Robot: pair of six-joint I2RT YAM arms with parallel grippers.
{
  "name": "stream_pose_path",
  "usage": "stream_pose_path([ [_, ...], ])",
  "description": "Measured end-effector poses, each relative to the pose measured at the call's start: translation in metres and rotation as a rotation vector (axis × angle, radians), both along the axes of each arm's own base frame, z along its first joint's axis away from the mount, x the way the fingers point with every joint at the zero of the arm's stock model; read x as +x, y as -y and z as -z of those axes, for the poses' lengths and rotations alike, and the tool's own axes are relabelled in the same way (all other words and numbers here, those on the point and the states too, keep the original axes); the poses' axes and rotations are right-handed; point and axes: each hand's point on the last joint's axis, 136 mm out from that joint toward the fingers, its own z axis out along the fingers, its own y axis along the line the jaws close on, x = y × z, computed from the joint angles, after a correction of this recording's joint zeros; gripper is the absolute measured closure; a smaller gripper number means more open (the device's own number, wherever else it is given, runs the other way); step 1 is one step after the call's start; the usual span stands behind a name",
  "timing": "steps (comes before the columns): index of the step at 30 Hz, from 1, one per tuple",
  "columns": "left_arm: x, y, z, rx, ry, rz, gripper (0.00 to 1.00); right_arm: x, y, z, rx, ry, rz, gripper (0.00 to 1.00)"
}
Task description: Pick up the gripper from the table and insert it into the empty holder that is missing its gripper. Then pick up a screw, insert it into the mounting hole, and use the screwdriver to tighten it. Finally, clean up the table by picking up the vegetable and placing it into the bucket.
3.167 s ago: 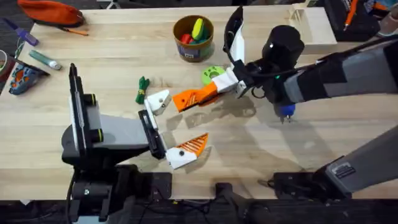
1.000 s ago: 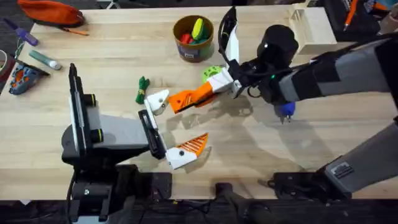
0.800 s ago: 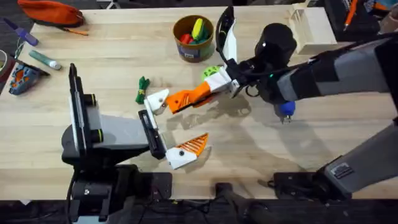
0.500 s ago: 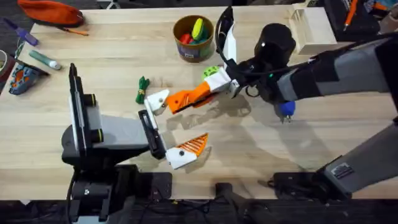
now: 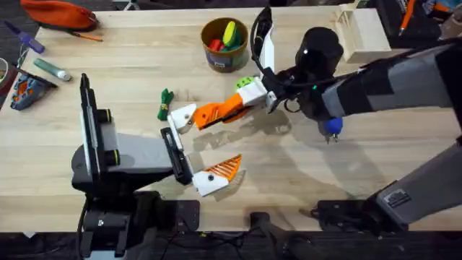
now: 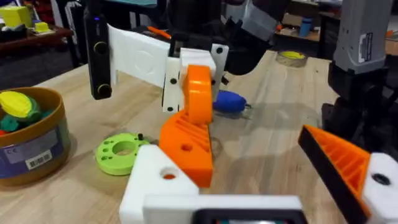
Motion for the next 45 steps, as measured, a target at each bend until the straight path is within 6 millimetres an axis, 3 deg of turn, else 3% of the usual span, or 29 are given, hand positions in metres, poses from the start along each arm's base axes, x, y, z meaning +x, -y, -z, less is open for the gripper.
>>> stream_pose_path([
  [45,0.0,0.0,0.0,0.0,0.0,0.0,0.015,-0.006,-0.019,-0.001,0.001,0.007,0.012,0.993],
])
